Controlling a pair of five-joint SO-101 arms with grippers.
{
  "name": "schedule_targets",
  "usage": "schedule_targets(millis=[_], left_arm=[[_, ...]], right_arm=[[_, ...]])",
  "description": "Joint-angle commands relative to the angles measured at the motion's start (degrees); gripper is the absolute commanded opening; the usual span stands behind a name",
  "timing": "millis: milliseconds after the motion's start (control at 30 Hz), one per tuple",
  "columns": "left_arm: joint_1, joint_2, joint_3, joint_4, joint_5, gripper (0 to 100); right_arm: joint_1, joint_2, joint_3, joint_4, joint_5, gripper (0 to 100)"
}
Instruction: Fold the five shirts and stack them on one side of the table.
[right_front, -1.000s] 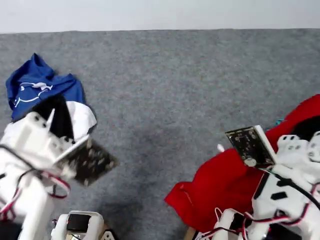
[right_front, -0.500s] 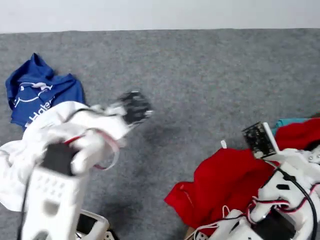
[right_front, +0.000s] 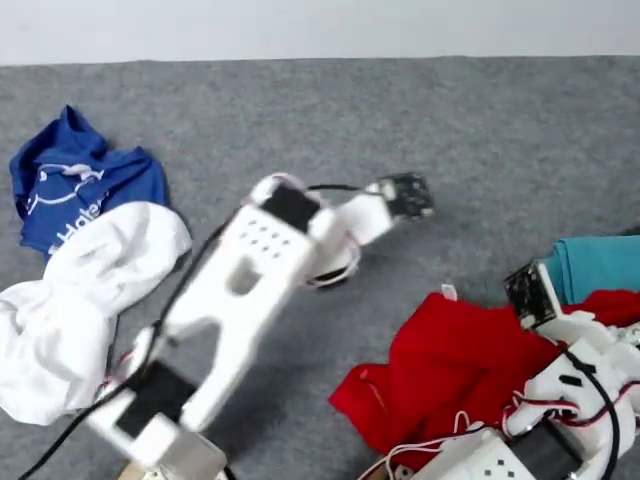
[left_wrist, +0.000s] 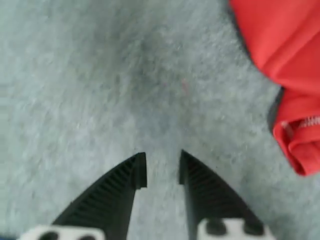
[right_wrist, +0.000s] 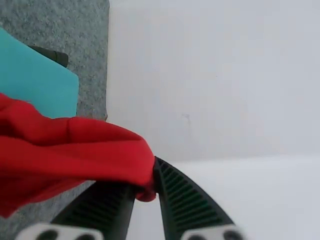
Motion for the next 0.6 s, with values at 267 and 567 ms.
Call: schedule_targets(millis=[267,567], left_arm=[[5.1,28.9,-34.5,7.6,-0.5,24],[8.8,48.3,-62.9,15.1,-2.3,25]], right_arm=[[1.0,-2.1,1.4,-1.1,0.9,1.0],[1.0,-2.1,1.4,-1.1,0.9,1.0]])
